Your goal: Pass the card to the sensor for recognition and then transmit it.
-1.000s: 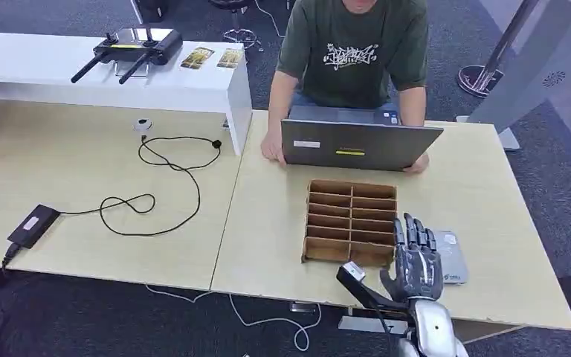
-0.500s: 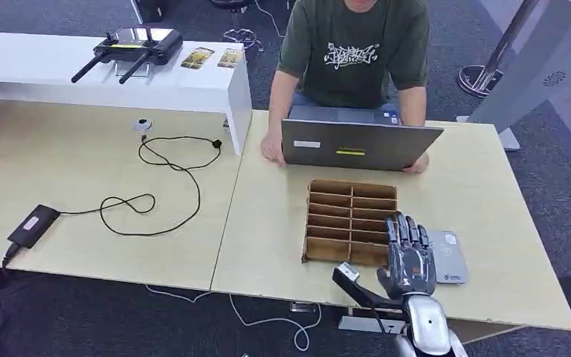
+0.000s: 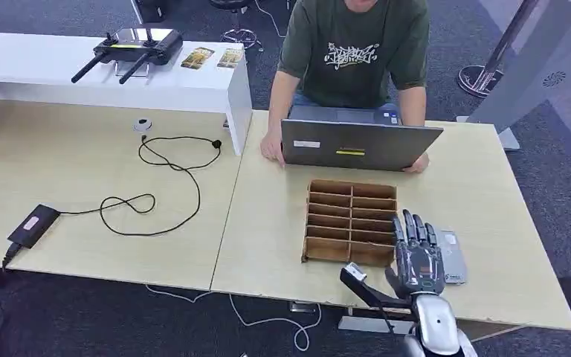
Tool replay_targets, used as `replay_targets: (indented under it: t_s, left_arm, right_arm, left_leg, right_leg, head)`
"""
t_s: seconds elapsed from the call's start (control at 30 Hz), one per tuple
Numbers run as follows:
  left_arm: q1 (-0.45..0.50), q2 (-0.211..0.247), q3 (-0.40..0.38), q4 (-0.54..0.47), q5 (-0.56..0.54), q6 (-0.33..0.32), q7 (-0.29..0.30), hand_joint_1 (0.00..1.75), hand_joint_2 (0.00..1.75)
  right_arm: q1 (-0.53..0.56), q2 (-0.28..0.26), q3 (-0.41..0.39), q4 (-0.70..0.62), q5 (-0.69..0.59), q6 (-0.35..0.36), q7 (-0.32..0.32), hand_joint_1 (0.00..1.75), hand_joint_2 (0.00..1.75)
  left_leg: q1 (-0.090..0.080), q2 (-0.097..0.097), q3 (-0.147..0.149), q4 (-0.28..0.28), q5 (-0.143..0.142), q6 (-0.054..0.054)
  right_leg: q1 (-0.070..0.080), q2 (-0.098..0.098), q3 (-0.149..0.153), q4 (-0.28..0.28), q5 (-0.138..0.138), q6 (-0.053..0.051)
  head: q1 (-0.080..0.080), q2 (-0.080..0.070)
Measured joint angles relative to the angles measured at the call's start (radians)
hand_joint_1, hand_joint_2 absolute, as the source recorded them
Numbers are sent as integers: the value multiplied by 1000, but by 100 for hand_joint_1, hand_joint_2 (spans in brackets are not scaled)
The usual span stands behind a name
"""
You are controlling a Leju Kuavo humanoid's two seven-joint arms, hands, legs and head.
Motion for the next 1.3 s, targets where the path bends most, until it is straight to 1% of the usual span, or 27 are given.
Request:
replay_targets:
  t_s: [0.13,0.4,0.5,0.73,0.97,1.3]
  left_arm:
    - [-1,0,0,0,0,0,2,0,0]
    - [-1,1,0,0,0,0,1,0,0]
    - [-1,2,-1,0,0,0,1,0,0]
    - [-3,2,-11,0,0,0,2,0,0]
    - [-4,2,-19,0,-2,0,2,0,0]
    - [-6,2,-19,0,-3,0,3,0,0]
  right_arm:
    - [3,-8,-2,-31,0,14,0,0,175]
    - [10,-8,-2,-66,0,15,-1,0,175]
    - [8,-8,-2,-66,-2,27,-7,0,175]
    - [-8,-4,2,-50,-16,29,-19,0,175]
    - [-38,3,23,-17,-38,29,-32,0,175]
    - [-52,4,39,-2,-59,28,-24,0,175]
  left_leg:
    - [0,0,0,0,0,0]
    - [0,0,0,0,0,0]
    - [0,0,0,0,0,0]
    - [0,0,0,0,0,0]
    - [0,0,0,0,0,0]
    - [0,0,0,0,0,0]
  right_leg:
    - [0,0,0,0,0,0]
    - [0,0,0,0,0,0]
    - [0,0,0,0,0,0]
    - [0,0,0,0,0,0]
    - [0,0,0,0,0,0]
    - [0,0,0,0,0,0]
  head:
    - [0,0]
    - [0,0]
    - [0,0]
    - [0,0]
    - [0,0]
    - [0,0]
